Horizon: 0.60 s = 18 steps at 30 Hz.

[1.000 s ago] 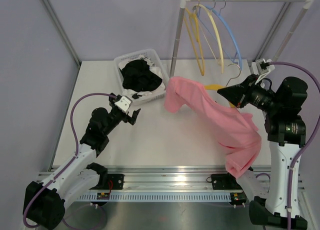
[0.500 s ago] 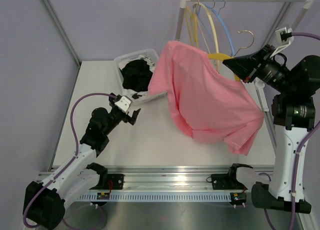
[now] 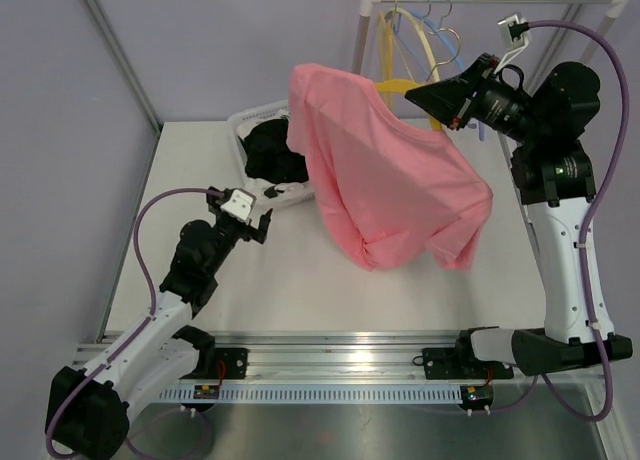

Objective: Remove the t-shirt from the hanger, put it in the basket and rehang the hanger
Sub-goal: Remove the tshirt from the hanger

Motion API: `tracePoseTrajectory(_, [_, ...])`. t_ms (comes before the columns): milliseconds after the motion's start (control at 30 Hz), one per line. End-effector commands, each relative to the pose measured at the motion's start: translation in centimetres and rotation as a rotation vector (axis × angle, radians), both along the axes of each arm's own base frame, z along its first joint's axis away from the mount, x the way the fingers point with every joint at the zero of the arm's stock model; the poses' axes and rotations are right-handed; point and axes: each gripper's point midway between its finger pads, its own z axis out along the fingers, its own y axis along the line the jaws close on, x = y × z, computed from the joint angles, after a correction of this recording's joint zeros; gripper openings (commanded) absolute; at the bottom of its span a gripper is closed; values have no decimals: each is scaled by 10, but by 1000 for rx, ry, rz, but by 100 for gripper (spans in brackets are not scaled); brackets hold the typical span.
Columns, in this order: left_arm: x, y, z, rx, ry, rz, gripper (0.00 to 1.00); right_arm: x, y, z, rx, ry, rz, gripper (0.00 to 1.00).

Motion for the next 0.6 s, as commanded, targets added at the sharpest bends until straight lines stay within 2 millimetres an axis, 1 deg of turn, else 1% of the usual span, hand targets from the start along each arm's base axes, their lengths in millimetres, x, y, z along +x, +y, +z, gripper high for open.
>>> tracePoseTrajectory(0, [0, 9, 31, -62, -110, 49, 99, -23, 16, 45, 5, -206, 19, 0])
tracePoseTrajectory(33, [0, 9, 32, -63, -114, 48, 99, -21, 19, 45, 5, -206, 10, 0])
tracePoseTrajectory(67, [0, 15, 33, -65, -122, 79, 99, -17, 23, 41, -1, -187, 9, 0])
tracePoseTrajectory(100, [0, 17, 35, -68, -126, 92, 99, -19, 31, 42, 0, -195, 13, 0])
tracePoseTrajectory(133, [0, 19, 36, -69, -132, 100, 99, -18, 35, 42, 0, -193, 14, 0])
tracePoseTrajectory(200, [-2, 22, 40, -78, -146, 110, 99, -13, 47, 38, -3, -182, 20, 0])
tracePoseTrajectory(233, [-2, 23, 42, -80, -152, 116, 99, -10, 57, 38, 0, -173, 14, 0])
tracePoseTrajectory(267, [-3, 23, 44, -84, -157, 116, 99, -5, 62, 32, -20, -161, -2, 0])
tracePoseTrajectory(300, [-5, 25, 47, -89, -165, 119, 99, -3, 66, 31, -31, -158, -15, 0])
tracePoseTrajectory(333, [-7, 25, 51, -96, -177, 119, 99, 4, 66, 34, -28, -158, -75, 0])
tracePoseTrajectory(367, [-8, 27, 51, -98, -179, 122, 99, 6, 75, 28, -37, -141, -85, 0])
tracePoseTrajectory(400, [-10, 27, 54, -103, -188, 122, 99, 10, 78, 27, -44, -146, -112, 0])
tracePoseTrajectory(433, [-15, 28, 60, -111, -209, 117, 99, 19, 74, 26, -43, -138, -179, 0])
tracePoseTrajectory(467, [-17, 29, 62, -113, -213, 114, 99, 20, 80, 22, -48, -132, -189, 0])
tracePoseTrajectory(533, [-26, 28, 73, -123, -249, 88, 99, 29, 81, 15, -65, -119, -240, 0])
tracePoseTrajectory(567, [-29, 27, 74, -121, -253, 76, 99, 28, 86, 9, -87, -110, -234, 0])
